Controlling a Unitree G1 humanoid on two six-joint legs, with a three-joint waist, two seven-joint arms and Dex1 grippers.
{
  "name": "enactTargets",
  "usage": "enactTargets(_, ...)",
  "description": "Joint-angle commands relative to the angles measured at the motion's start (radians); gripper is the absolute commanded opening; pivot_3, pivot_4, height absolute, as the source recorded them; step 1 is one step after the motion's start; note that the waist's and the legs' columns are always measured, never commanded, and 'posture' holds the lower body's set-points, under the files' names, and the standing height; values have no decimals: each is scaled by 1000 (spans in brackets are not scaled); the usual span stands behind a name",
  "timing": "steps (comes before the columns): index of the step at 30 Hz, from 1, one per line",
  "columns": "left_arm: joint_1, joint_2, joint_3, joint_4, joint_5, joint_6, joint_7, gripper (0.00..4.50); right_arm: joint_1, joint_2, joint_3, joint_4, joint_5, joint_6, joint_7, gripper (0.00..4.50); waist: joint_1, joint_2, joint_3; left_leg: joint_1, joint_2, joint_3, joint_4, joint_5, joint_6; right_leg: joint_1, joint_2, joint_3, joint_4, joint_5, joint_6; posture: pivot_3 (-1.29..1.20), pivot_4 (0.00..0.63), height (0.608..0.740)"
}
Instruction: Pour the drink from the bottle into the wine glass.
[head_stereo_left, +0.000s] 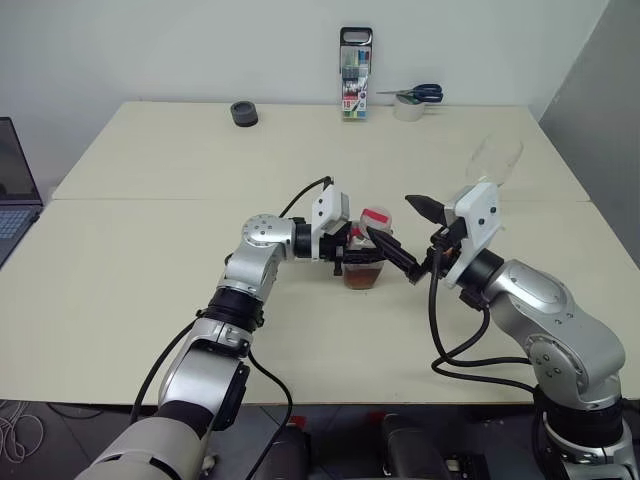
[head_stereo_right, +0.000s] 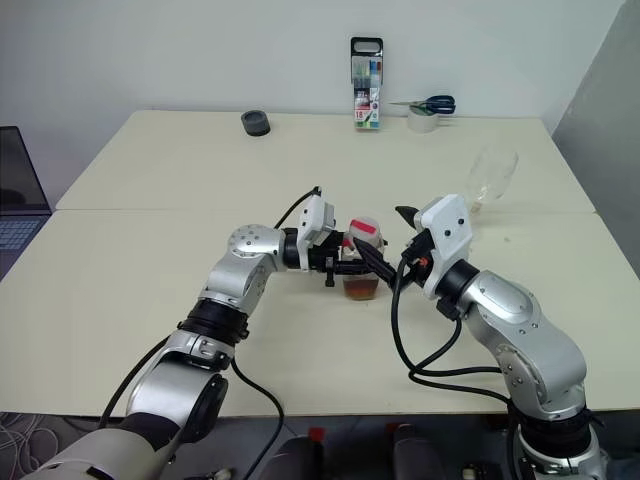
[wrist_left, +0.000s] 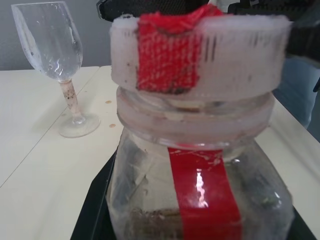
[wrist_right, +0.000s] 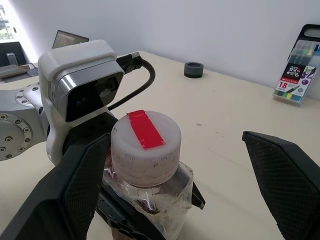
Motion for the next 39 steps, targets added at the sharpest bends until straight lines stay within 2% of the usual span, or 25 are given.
enactTargets(1, -12, 5, 5, -34, -14, -22, -15, 1672, 5, -12, -25, -35, -4, -7, -4, 4500, 0, 0, 0, 0, 0, 0, 0, 0, 0, 0, 0, 0, 0, 0, 0, 0, 150, 740)
enactTargets(26, -10, -6, 1, -26, -9, -32, -14, 1672, 10, -29, -39, -53, 10, 5, 3, 4500, 0, 0, 0, 0, 0, 0, 0, 0, 0, 0, 0, 0, 0, 0, 0, 0, 150, 740)
enactTargets(39, -6, -5, 5, -35, -10, -28, -8, 1671, -2, -50, -35, -90, 77, 51, 32, 4500, 1, 0, 0, 0, 0, 0, 0, 0, 0, 0, 0, 0, 0, 0, 0, 0, 150, 740)
